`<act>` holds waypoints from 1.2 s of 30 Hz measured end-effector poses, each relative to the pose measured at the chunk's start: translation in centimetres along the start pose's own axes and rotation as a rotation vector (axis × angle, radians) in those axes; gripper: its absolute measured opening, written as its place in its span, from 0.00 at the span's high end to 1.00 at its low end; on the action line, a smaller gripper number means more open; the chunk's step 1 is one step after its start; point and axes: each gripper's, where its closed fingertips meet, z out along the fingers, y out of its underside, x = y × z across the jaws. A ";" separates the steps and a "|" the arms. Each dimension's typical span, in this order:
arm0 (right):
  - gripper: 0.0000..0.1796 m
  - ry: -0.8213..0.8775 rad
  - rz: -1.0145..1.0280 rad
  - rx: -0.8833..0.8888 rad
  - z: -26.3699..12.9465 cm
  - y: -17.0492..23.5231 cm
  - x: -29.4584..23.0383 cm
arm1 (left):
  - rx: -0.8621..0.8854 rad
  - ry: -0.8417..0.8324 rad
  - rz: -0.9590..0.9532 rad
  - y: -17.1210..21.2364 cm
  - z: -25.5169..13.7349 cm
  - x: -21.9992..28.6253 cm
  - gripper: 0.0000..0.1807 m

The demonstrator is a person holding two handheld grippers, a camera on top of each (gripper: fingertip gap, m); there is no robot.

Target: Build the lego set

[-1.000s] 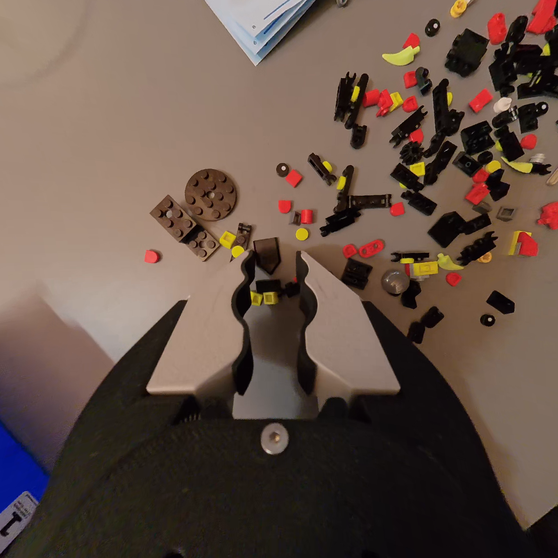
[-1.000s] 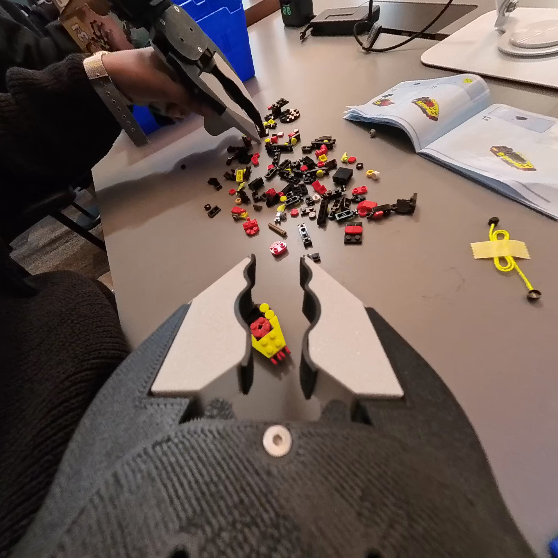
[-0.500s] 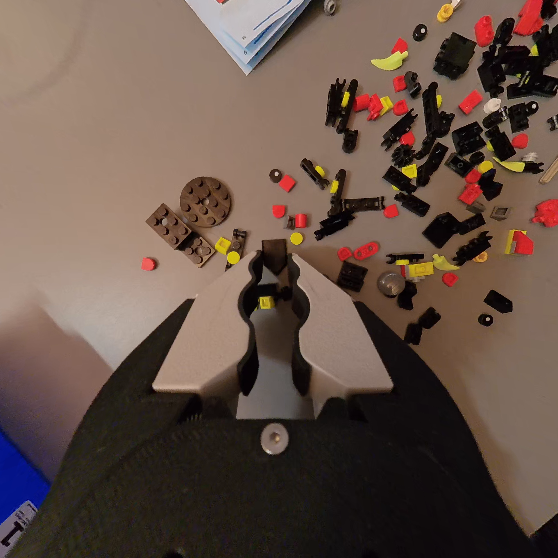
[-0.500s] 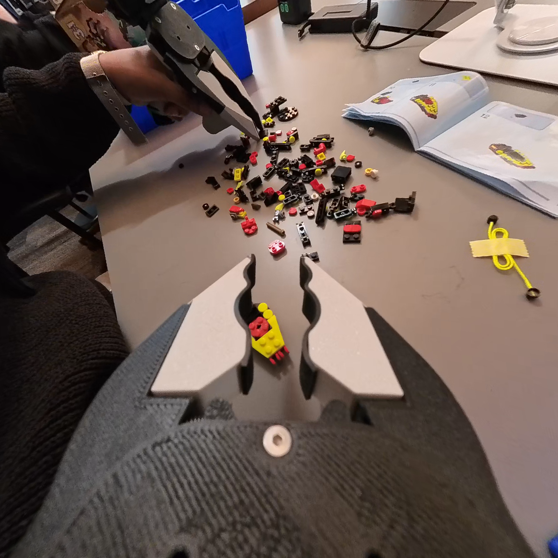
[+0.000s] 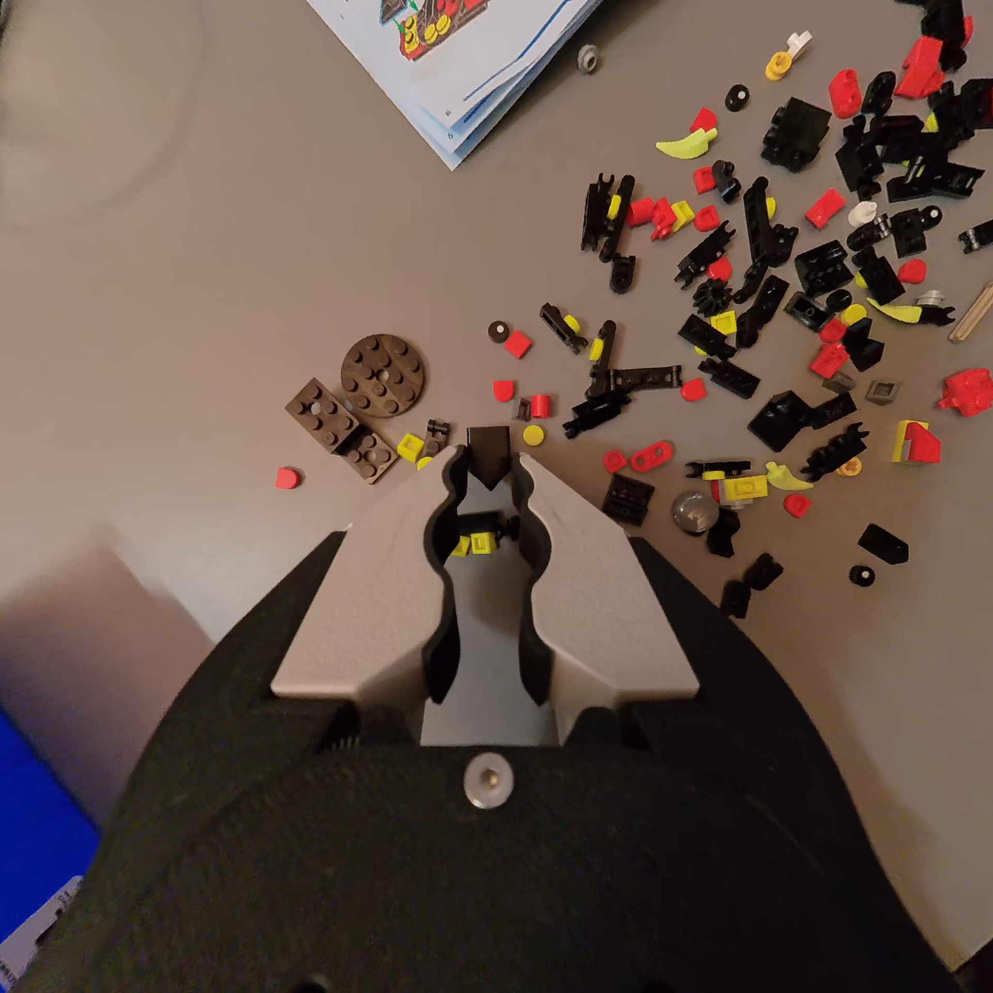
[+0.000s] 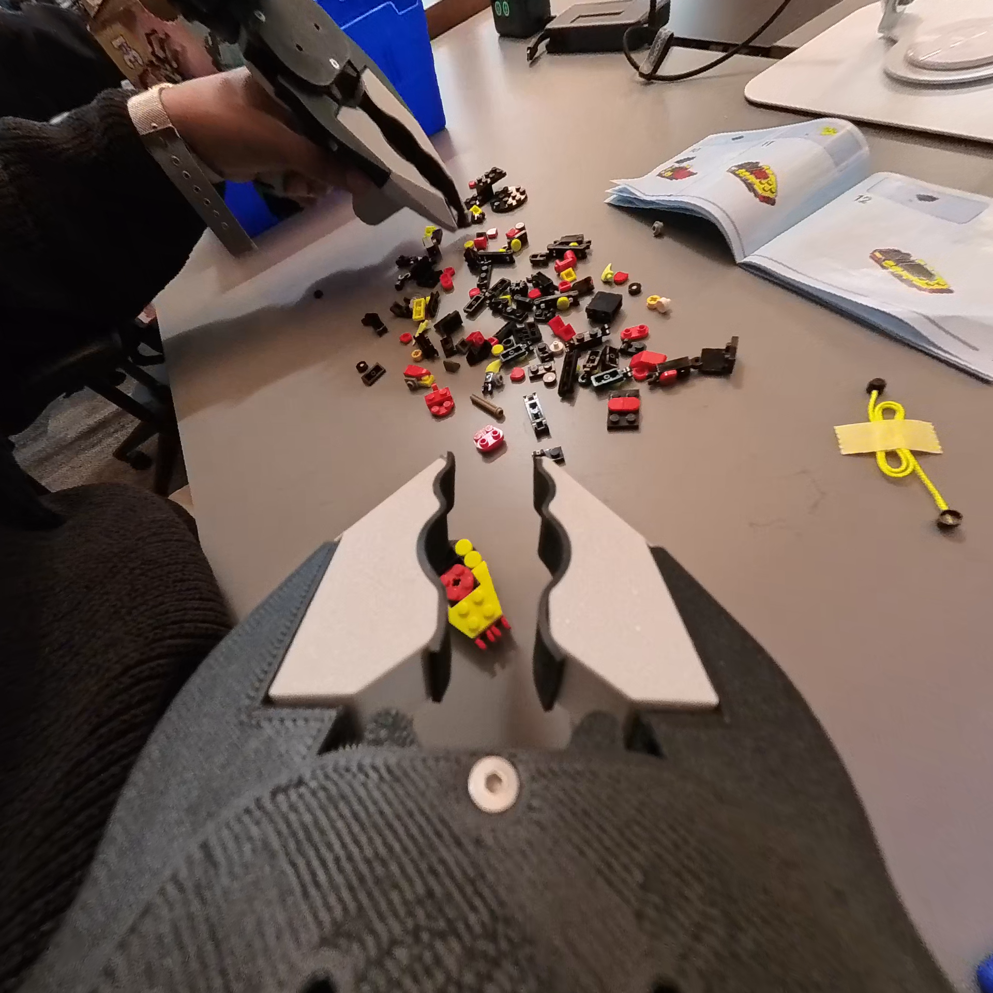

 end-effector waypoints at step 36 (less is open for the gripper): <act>0.87 0.012 -0.137 -0.001 -0.3 -0.3 -2.4 | 0.131 0.167 0.044 0.1 -5.7 15.4 0.93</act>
